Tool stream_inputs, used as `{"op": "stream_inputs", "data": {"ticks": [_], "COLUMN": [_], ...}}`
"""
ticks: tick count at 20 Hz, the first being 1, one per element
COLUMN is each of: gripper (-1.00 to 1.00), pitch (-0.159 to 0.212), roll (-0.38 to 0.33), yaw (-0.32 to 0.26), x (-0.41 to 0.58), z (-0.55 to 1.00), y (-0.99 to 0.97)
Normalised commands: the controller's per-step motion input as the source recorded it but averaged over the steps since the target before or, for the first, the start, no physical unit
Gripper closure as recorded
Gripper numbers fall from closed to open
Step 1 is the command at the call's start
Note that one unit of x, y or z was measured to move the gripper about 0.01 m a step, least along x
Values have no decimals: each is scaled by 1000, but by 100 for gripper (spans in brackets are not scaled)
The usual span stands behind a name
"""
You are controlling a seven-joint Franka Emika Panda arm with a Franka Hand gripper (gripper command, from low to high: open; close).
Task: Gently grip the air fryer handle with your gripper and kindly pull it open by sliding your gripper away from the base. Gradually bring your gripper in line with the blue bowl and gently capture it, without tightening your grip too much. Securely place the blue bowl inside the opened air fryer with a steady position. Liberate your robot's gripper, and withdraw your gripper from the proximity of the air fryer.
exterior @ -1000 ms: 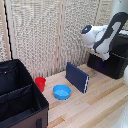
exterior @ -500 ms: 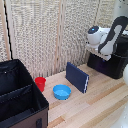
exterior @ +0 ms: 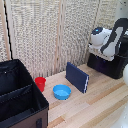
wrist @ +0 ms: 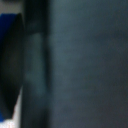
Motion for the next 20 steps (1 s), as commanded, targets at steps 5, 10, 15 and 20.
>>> {"op": "stream_inputs", "data": {"ticks": [5, 10, 15, 20], "gripper": [100, 100, 100, 100], "pitch": [96, 101, 129, 81], "roll": [161, 291, 314, 292], "yaw": [-169, -191, -169, -156], "x": [-38, 0, 0, -57], "z": [125, 107, 41, 103], "y": [189, 152, 197, 266]}}
